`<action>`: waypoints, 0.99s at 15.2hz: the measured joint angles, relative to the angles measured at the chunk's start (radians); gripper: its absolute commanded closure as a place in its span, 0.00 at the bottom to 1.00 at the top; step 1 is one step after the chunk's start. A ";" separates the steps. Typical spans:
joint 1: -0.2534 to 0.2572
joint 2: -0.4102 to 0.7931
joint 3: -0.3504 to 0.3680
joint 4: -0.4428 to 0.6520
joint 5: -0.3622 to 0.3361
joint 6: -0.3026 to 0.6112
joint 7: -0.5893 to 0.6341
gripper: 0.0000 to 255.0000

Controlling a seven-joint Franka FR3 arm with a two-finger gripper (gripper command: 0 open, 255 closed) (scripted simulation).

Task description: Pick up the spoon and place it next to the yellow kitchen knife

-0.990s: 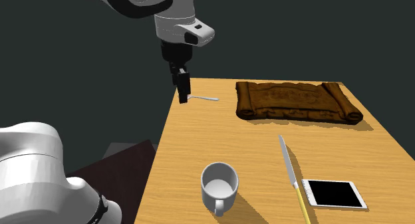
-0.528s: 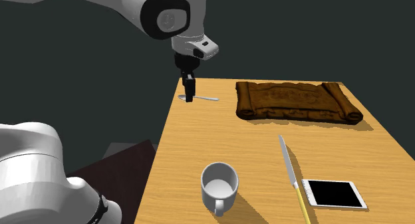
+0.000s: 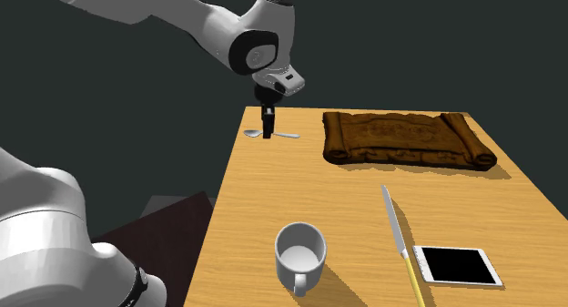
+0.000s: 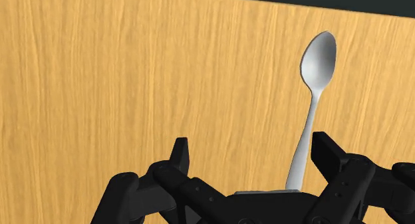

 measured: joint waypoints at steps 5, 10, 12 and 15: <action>0.021 0.187 0.019 0.124 -0.012 0.083 0.113 0.00; 0.042 0.318 0.019 0.206 -0.024 0.145 0.181 0.00; 0.047 0.340 0.018 0.207 -0.028 0.168 0.186 0.00; 0.057 0.371 0.018 0.199 -0.034 0.208 0.193 0.00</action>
